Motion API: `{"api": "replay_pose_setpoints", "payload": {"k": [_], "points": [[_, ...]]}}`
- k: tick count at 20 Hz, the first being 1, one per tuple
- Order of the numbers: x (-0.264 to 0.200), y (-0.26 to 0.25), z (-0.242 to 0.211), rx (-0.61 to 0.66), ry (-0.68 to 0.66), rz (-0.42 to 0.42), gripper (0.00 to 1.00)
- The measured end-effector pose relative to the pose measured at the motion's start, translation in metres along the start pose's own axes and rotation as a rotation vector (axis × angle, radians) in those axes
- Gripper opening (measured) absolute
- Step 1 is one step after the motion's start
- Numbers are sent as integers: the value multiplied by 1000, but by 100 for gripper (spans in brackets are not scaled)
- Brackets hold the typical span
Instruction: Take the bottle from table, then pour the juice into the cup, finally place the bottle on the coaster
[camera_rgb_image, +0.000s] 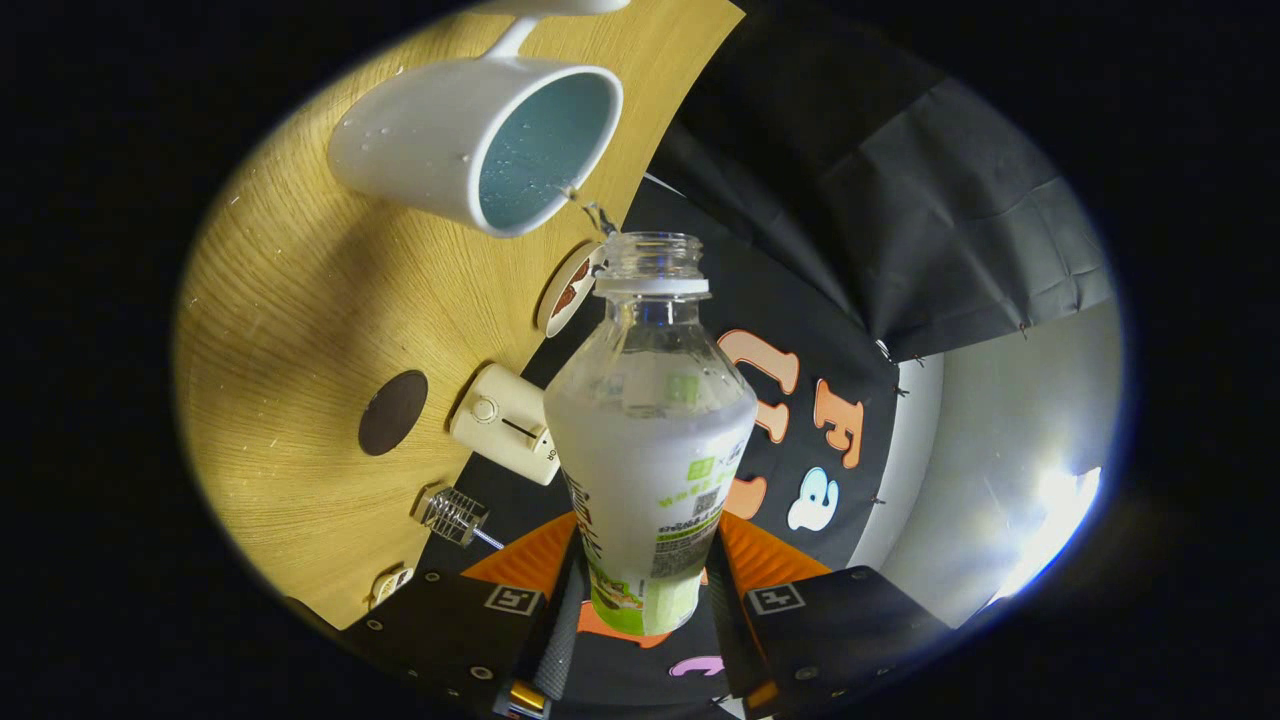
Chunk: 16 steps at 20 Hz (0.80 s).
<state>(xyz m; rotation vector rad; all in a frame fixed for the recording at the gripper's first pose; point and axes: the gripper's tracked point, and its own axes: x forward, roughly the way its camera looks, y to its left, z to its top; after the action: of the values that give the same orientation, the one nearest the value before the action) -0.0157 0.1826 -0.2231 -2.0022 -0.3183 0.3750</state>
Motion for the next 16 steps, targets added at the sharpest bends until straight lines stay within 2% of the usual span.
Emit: {"api": "replay_pose_setpoints", "payload": {"k": [16], "points": [[5, -13, 15, -93, -50, -27, 60]]}}
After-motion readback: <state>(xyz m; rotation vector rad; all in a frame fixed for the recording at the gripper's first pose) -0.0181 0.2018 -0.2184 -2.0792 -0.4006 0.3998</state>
